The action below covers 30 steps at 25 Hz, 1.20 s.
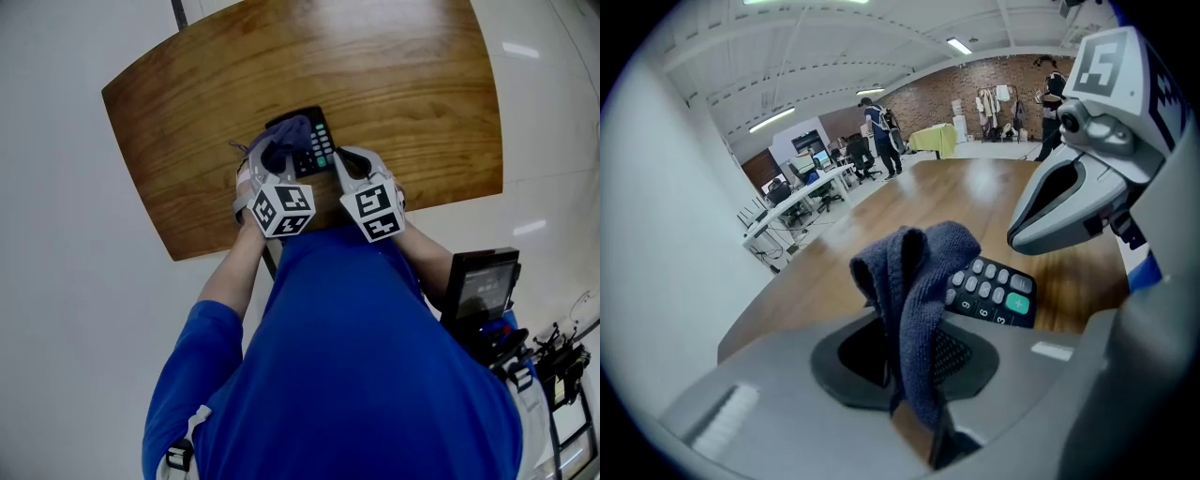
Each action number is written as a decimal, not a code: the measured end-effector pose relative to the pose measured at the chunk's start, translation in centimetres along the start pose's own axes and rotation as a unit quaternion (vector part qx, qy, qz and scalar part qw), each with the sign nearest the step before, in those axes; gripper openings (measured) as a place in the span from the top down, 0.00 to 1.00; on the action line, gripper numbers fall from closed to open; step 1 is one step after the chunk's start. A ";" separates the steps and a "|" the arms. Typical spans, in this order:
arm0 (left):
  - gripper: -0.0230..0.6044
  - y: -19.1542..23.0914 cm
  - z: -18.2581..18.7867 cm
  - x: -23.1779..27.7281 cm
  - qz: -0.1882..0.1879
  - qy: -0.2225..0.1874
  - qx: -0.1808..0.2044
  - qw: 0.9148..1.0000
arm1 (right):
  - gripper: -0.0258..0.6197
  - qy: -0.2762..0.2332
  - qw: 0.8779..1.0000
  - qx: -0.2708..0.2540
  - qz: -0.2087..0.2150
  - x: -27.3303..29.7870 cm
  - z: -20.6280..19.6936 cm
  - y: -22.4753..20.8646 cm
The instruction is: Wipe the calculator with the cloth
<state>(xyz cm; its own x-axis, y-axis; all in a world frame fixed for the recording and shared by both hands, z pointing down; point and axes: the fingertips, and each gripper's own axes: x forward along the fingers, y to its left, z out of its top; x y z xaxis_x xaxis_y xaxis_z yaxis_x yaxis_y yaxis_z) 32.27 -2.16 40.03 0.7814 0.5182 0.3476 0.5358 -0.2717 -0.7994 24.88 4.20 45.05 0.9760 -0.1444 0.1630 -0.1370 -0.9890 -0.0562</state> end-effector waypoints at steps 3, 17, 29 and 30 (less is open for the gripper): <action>0.86 -0.1 0.9 0.2 -0.005 -0.011 0.004 1.000 | 0.96 -0.002 1.000 0.006 -0.007 0.0 0.0 -0.5; 0.86 -5.9 3.8 3.1 -0.082 -0.017 0.056 0.995 | 0.96 0.005 0.999 0.022 -0.033 -0.6 -1.3 -2.5; 0.86 -1.8 -1.5 1.1 -0.039 0.026 0.007 0.999 | 0.96 -0.002 1.000 0.005 -0.009 0.1 0.2 -0.6; 0.86 -1.5 -2.0 1.0 -0.035 0.030 0.004 0.999 | 0.96 -0.002 1.000 0.004 -0.008 0.2 0.3 -0.5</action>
<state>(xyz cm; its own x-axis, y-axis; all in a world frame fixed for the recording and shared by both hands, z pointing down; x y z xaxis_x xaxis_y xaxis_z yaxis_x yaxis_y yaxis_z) 32.85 -2.87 42.53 0.7596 0.4862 0.4320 0.5880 -0.2296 -0.7755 25.16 4.71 44.84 0.9787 -0.1282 0.1603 -0.1197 -0.9909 -0.0618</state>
